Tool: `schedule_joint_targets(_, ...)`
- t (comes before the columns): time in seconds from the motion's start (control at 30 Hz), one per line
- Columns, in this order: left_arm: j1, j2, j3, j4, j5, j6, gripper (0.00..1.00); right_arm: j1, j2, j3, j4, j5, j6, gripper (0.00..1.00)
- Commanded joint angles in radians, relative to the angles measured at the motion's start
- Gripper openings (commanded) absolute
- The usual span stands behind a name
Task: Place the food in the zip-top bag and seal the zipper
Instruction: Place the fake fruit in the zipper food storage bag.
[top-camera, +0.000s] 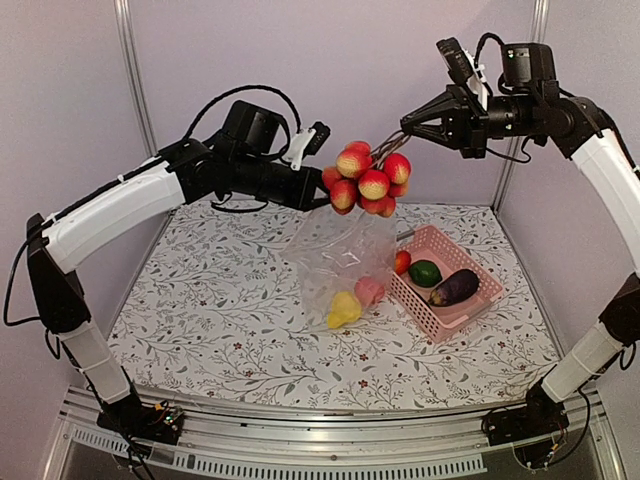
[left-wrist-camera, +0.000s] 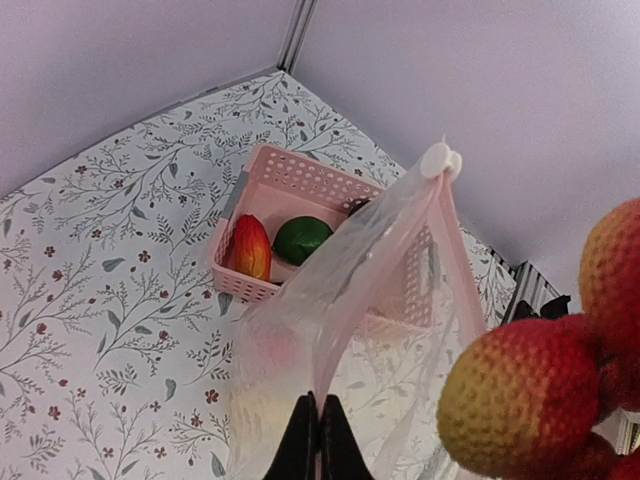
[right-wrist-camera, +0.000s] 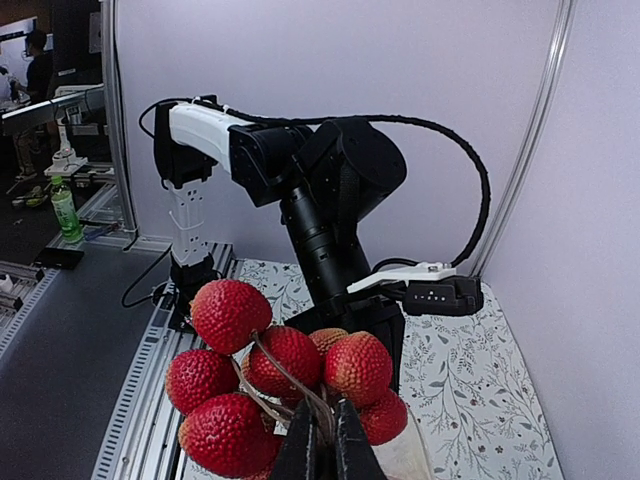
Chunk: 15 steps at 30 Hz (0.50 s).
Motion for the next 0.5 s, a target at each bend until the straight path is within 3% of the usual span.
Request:
schedule_joint_targets(0.0,-0.004,-0.011,-0.015,0.046,0.025,-0.011,0.0,0.021,0.017,-0.024,0.029,-0.045,0.02,0.0)
schedule_joint_targets(0.47,-0.004,-0.037,-0.045,0.054,0.018,-0.001,0.0,0.032,0.063,-0.133,0.04,0.11,0.065,0.0)
